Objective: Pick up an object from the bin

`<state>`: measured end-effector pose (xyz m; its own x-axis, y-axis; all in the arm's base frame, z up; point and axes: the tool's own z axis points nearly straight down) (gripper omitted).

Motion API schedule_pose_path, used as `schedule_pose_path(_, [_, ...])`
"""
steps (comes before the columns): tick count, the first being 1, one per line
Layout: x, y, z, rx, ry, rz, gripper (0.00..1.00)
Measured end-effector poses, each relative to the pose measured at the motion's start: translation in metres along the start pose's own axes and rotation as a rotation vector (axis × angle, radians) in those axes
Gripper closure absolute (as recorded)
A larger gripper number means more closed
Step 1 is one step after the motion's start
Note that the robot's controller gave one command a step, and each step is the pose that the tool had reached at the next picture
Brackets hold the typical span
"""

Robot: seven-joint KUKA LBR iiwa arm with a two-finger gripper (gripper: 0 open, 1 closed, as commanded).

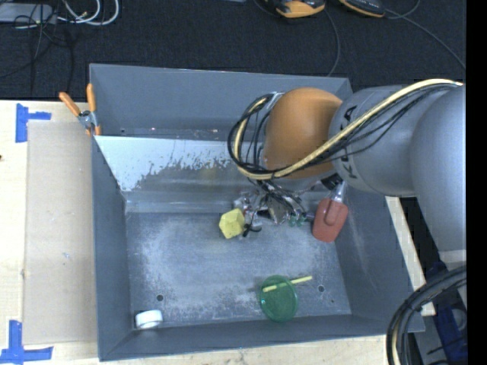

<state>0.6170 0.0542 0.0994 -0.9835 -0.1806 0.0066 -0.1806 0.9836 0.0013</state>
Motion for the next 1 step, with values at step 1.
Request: schedule_pose_path(1, [-0.0006,0.0002,-0.0191,0.0,-0.003,0.0,1.0])
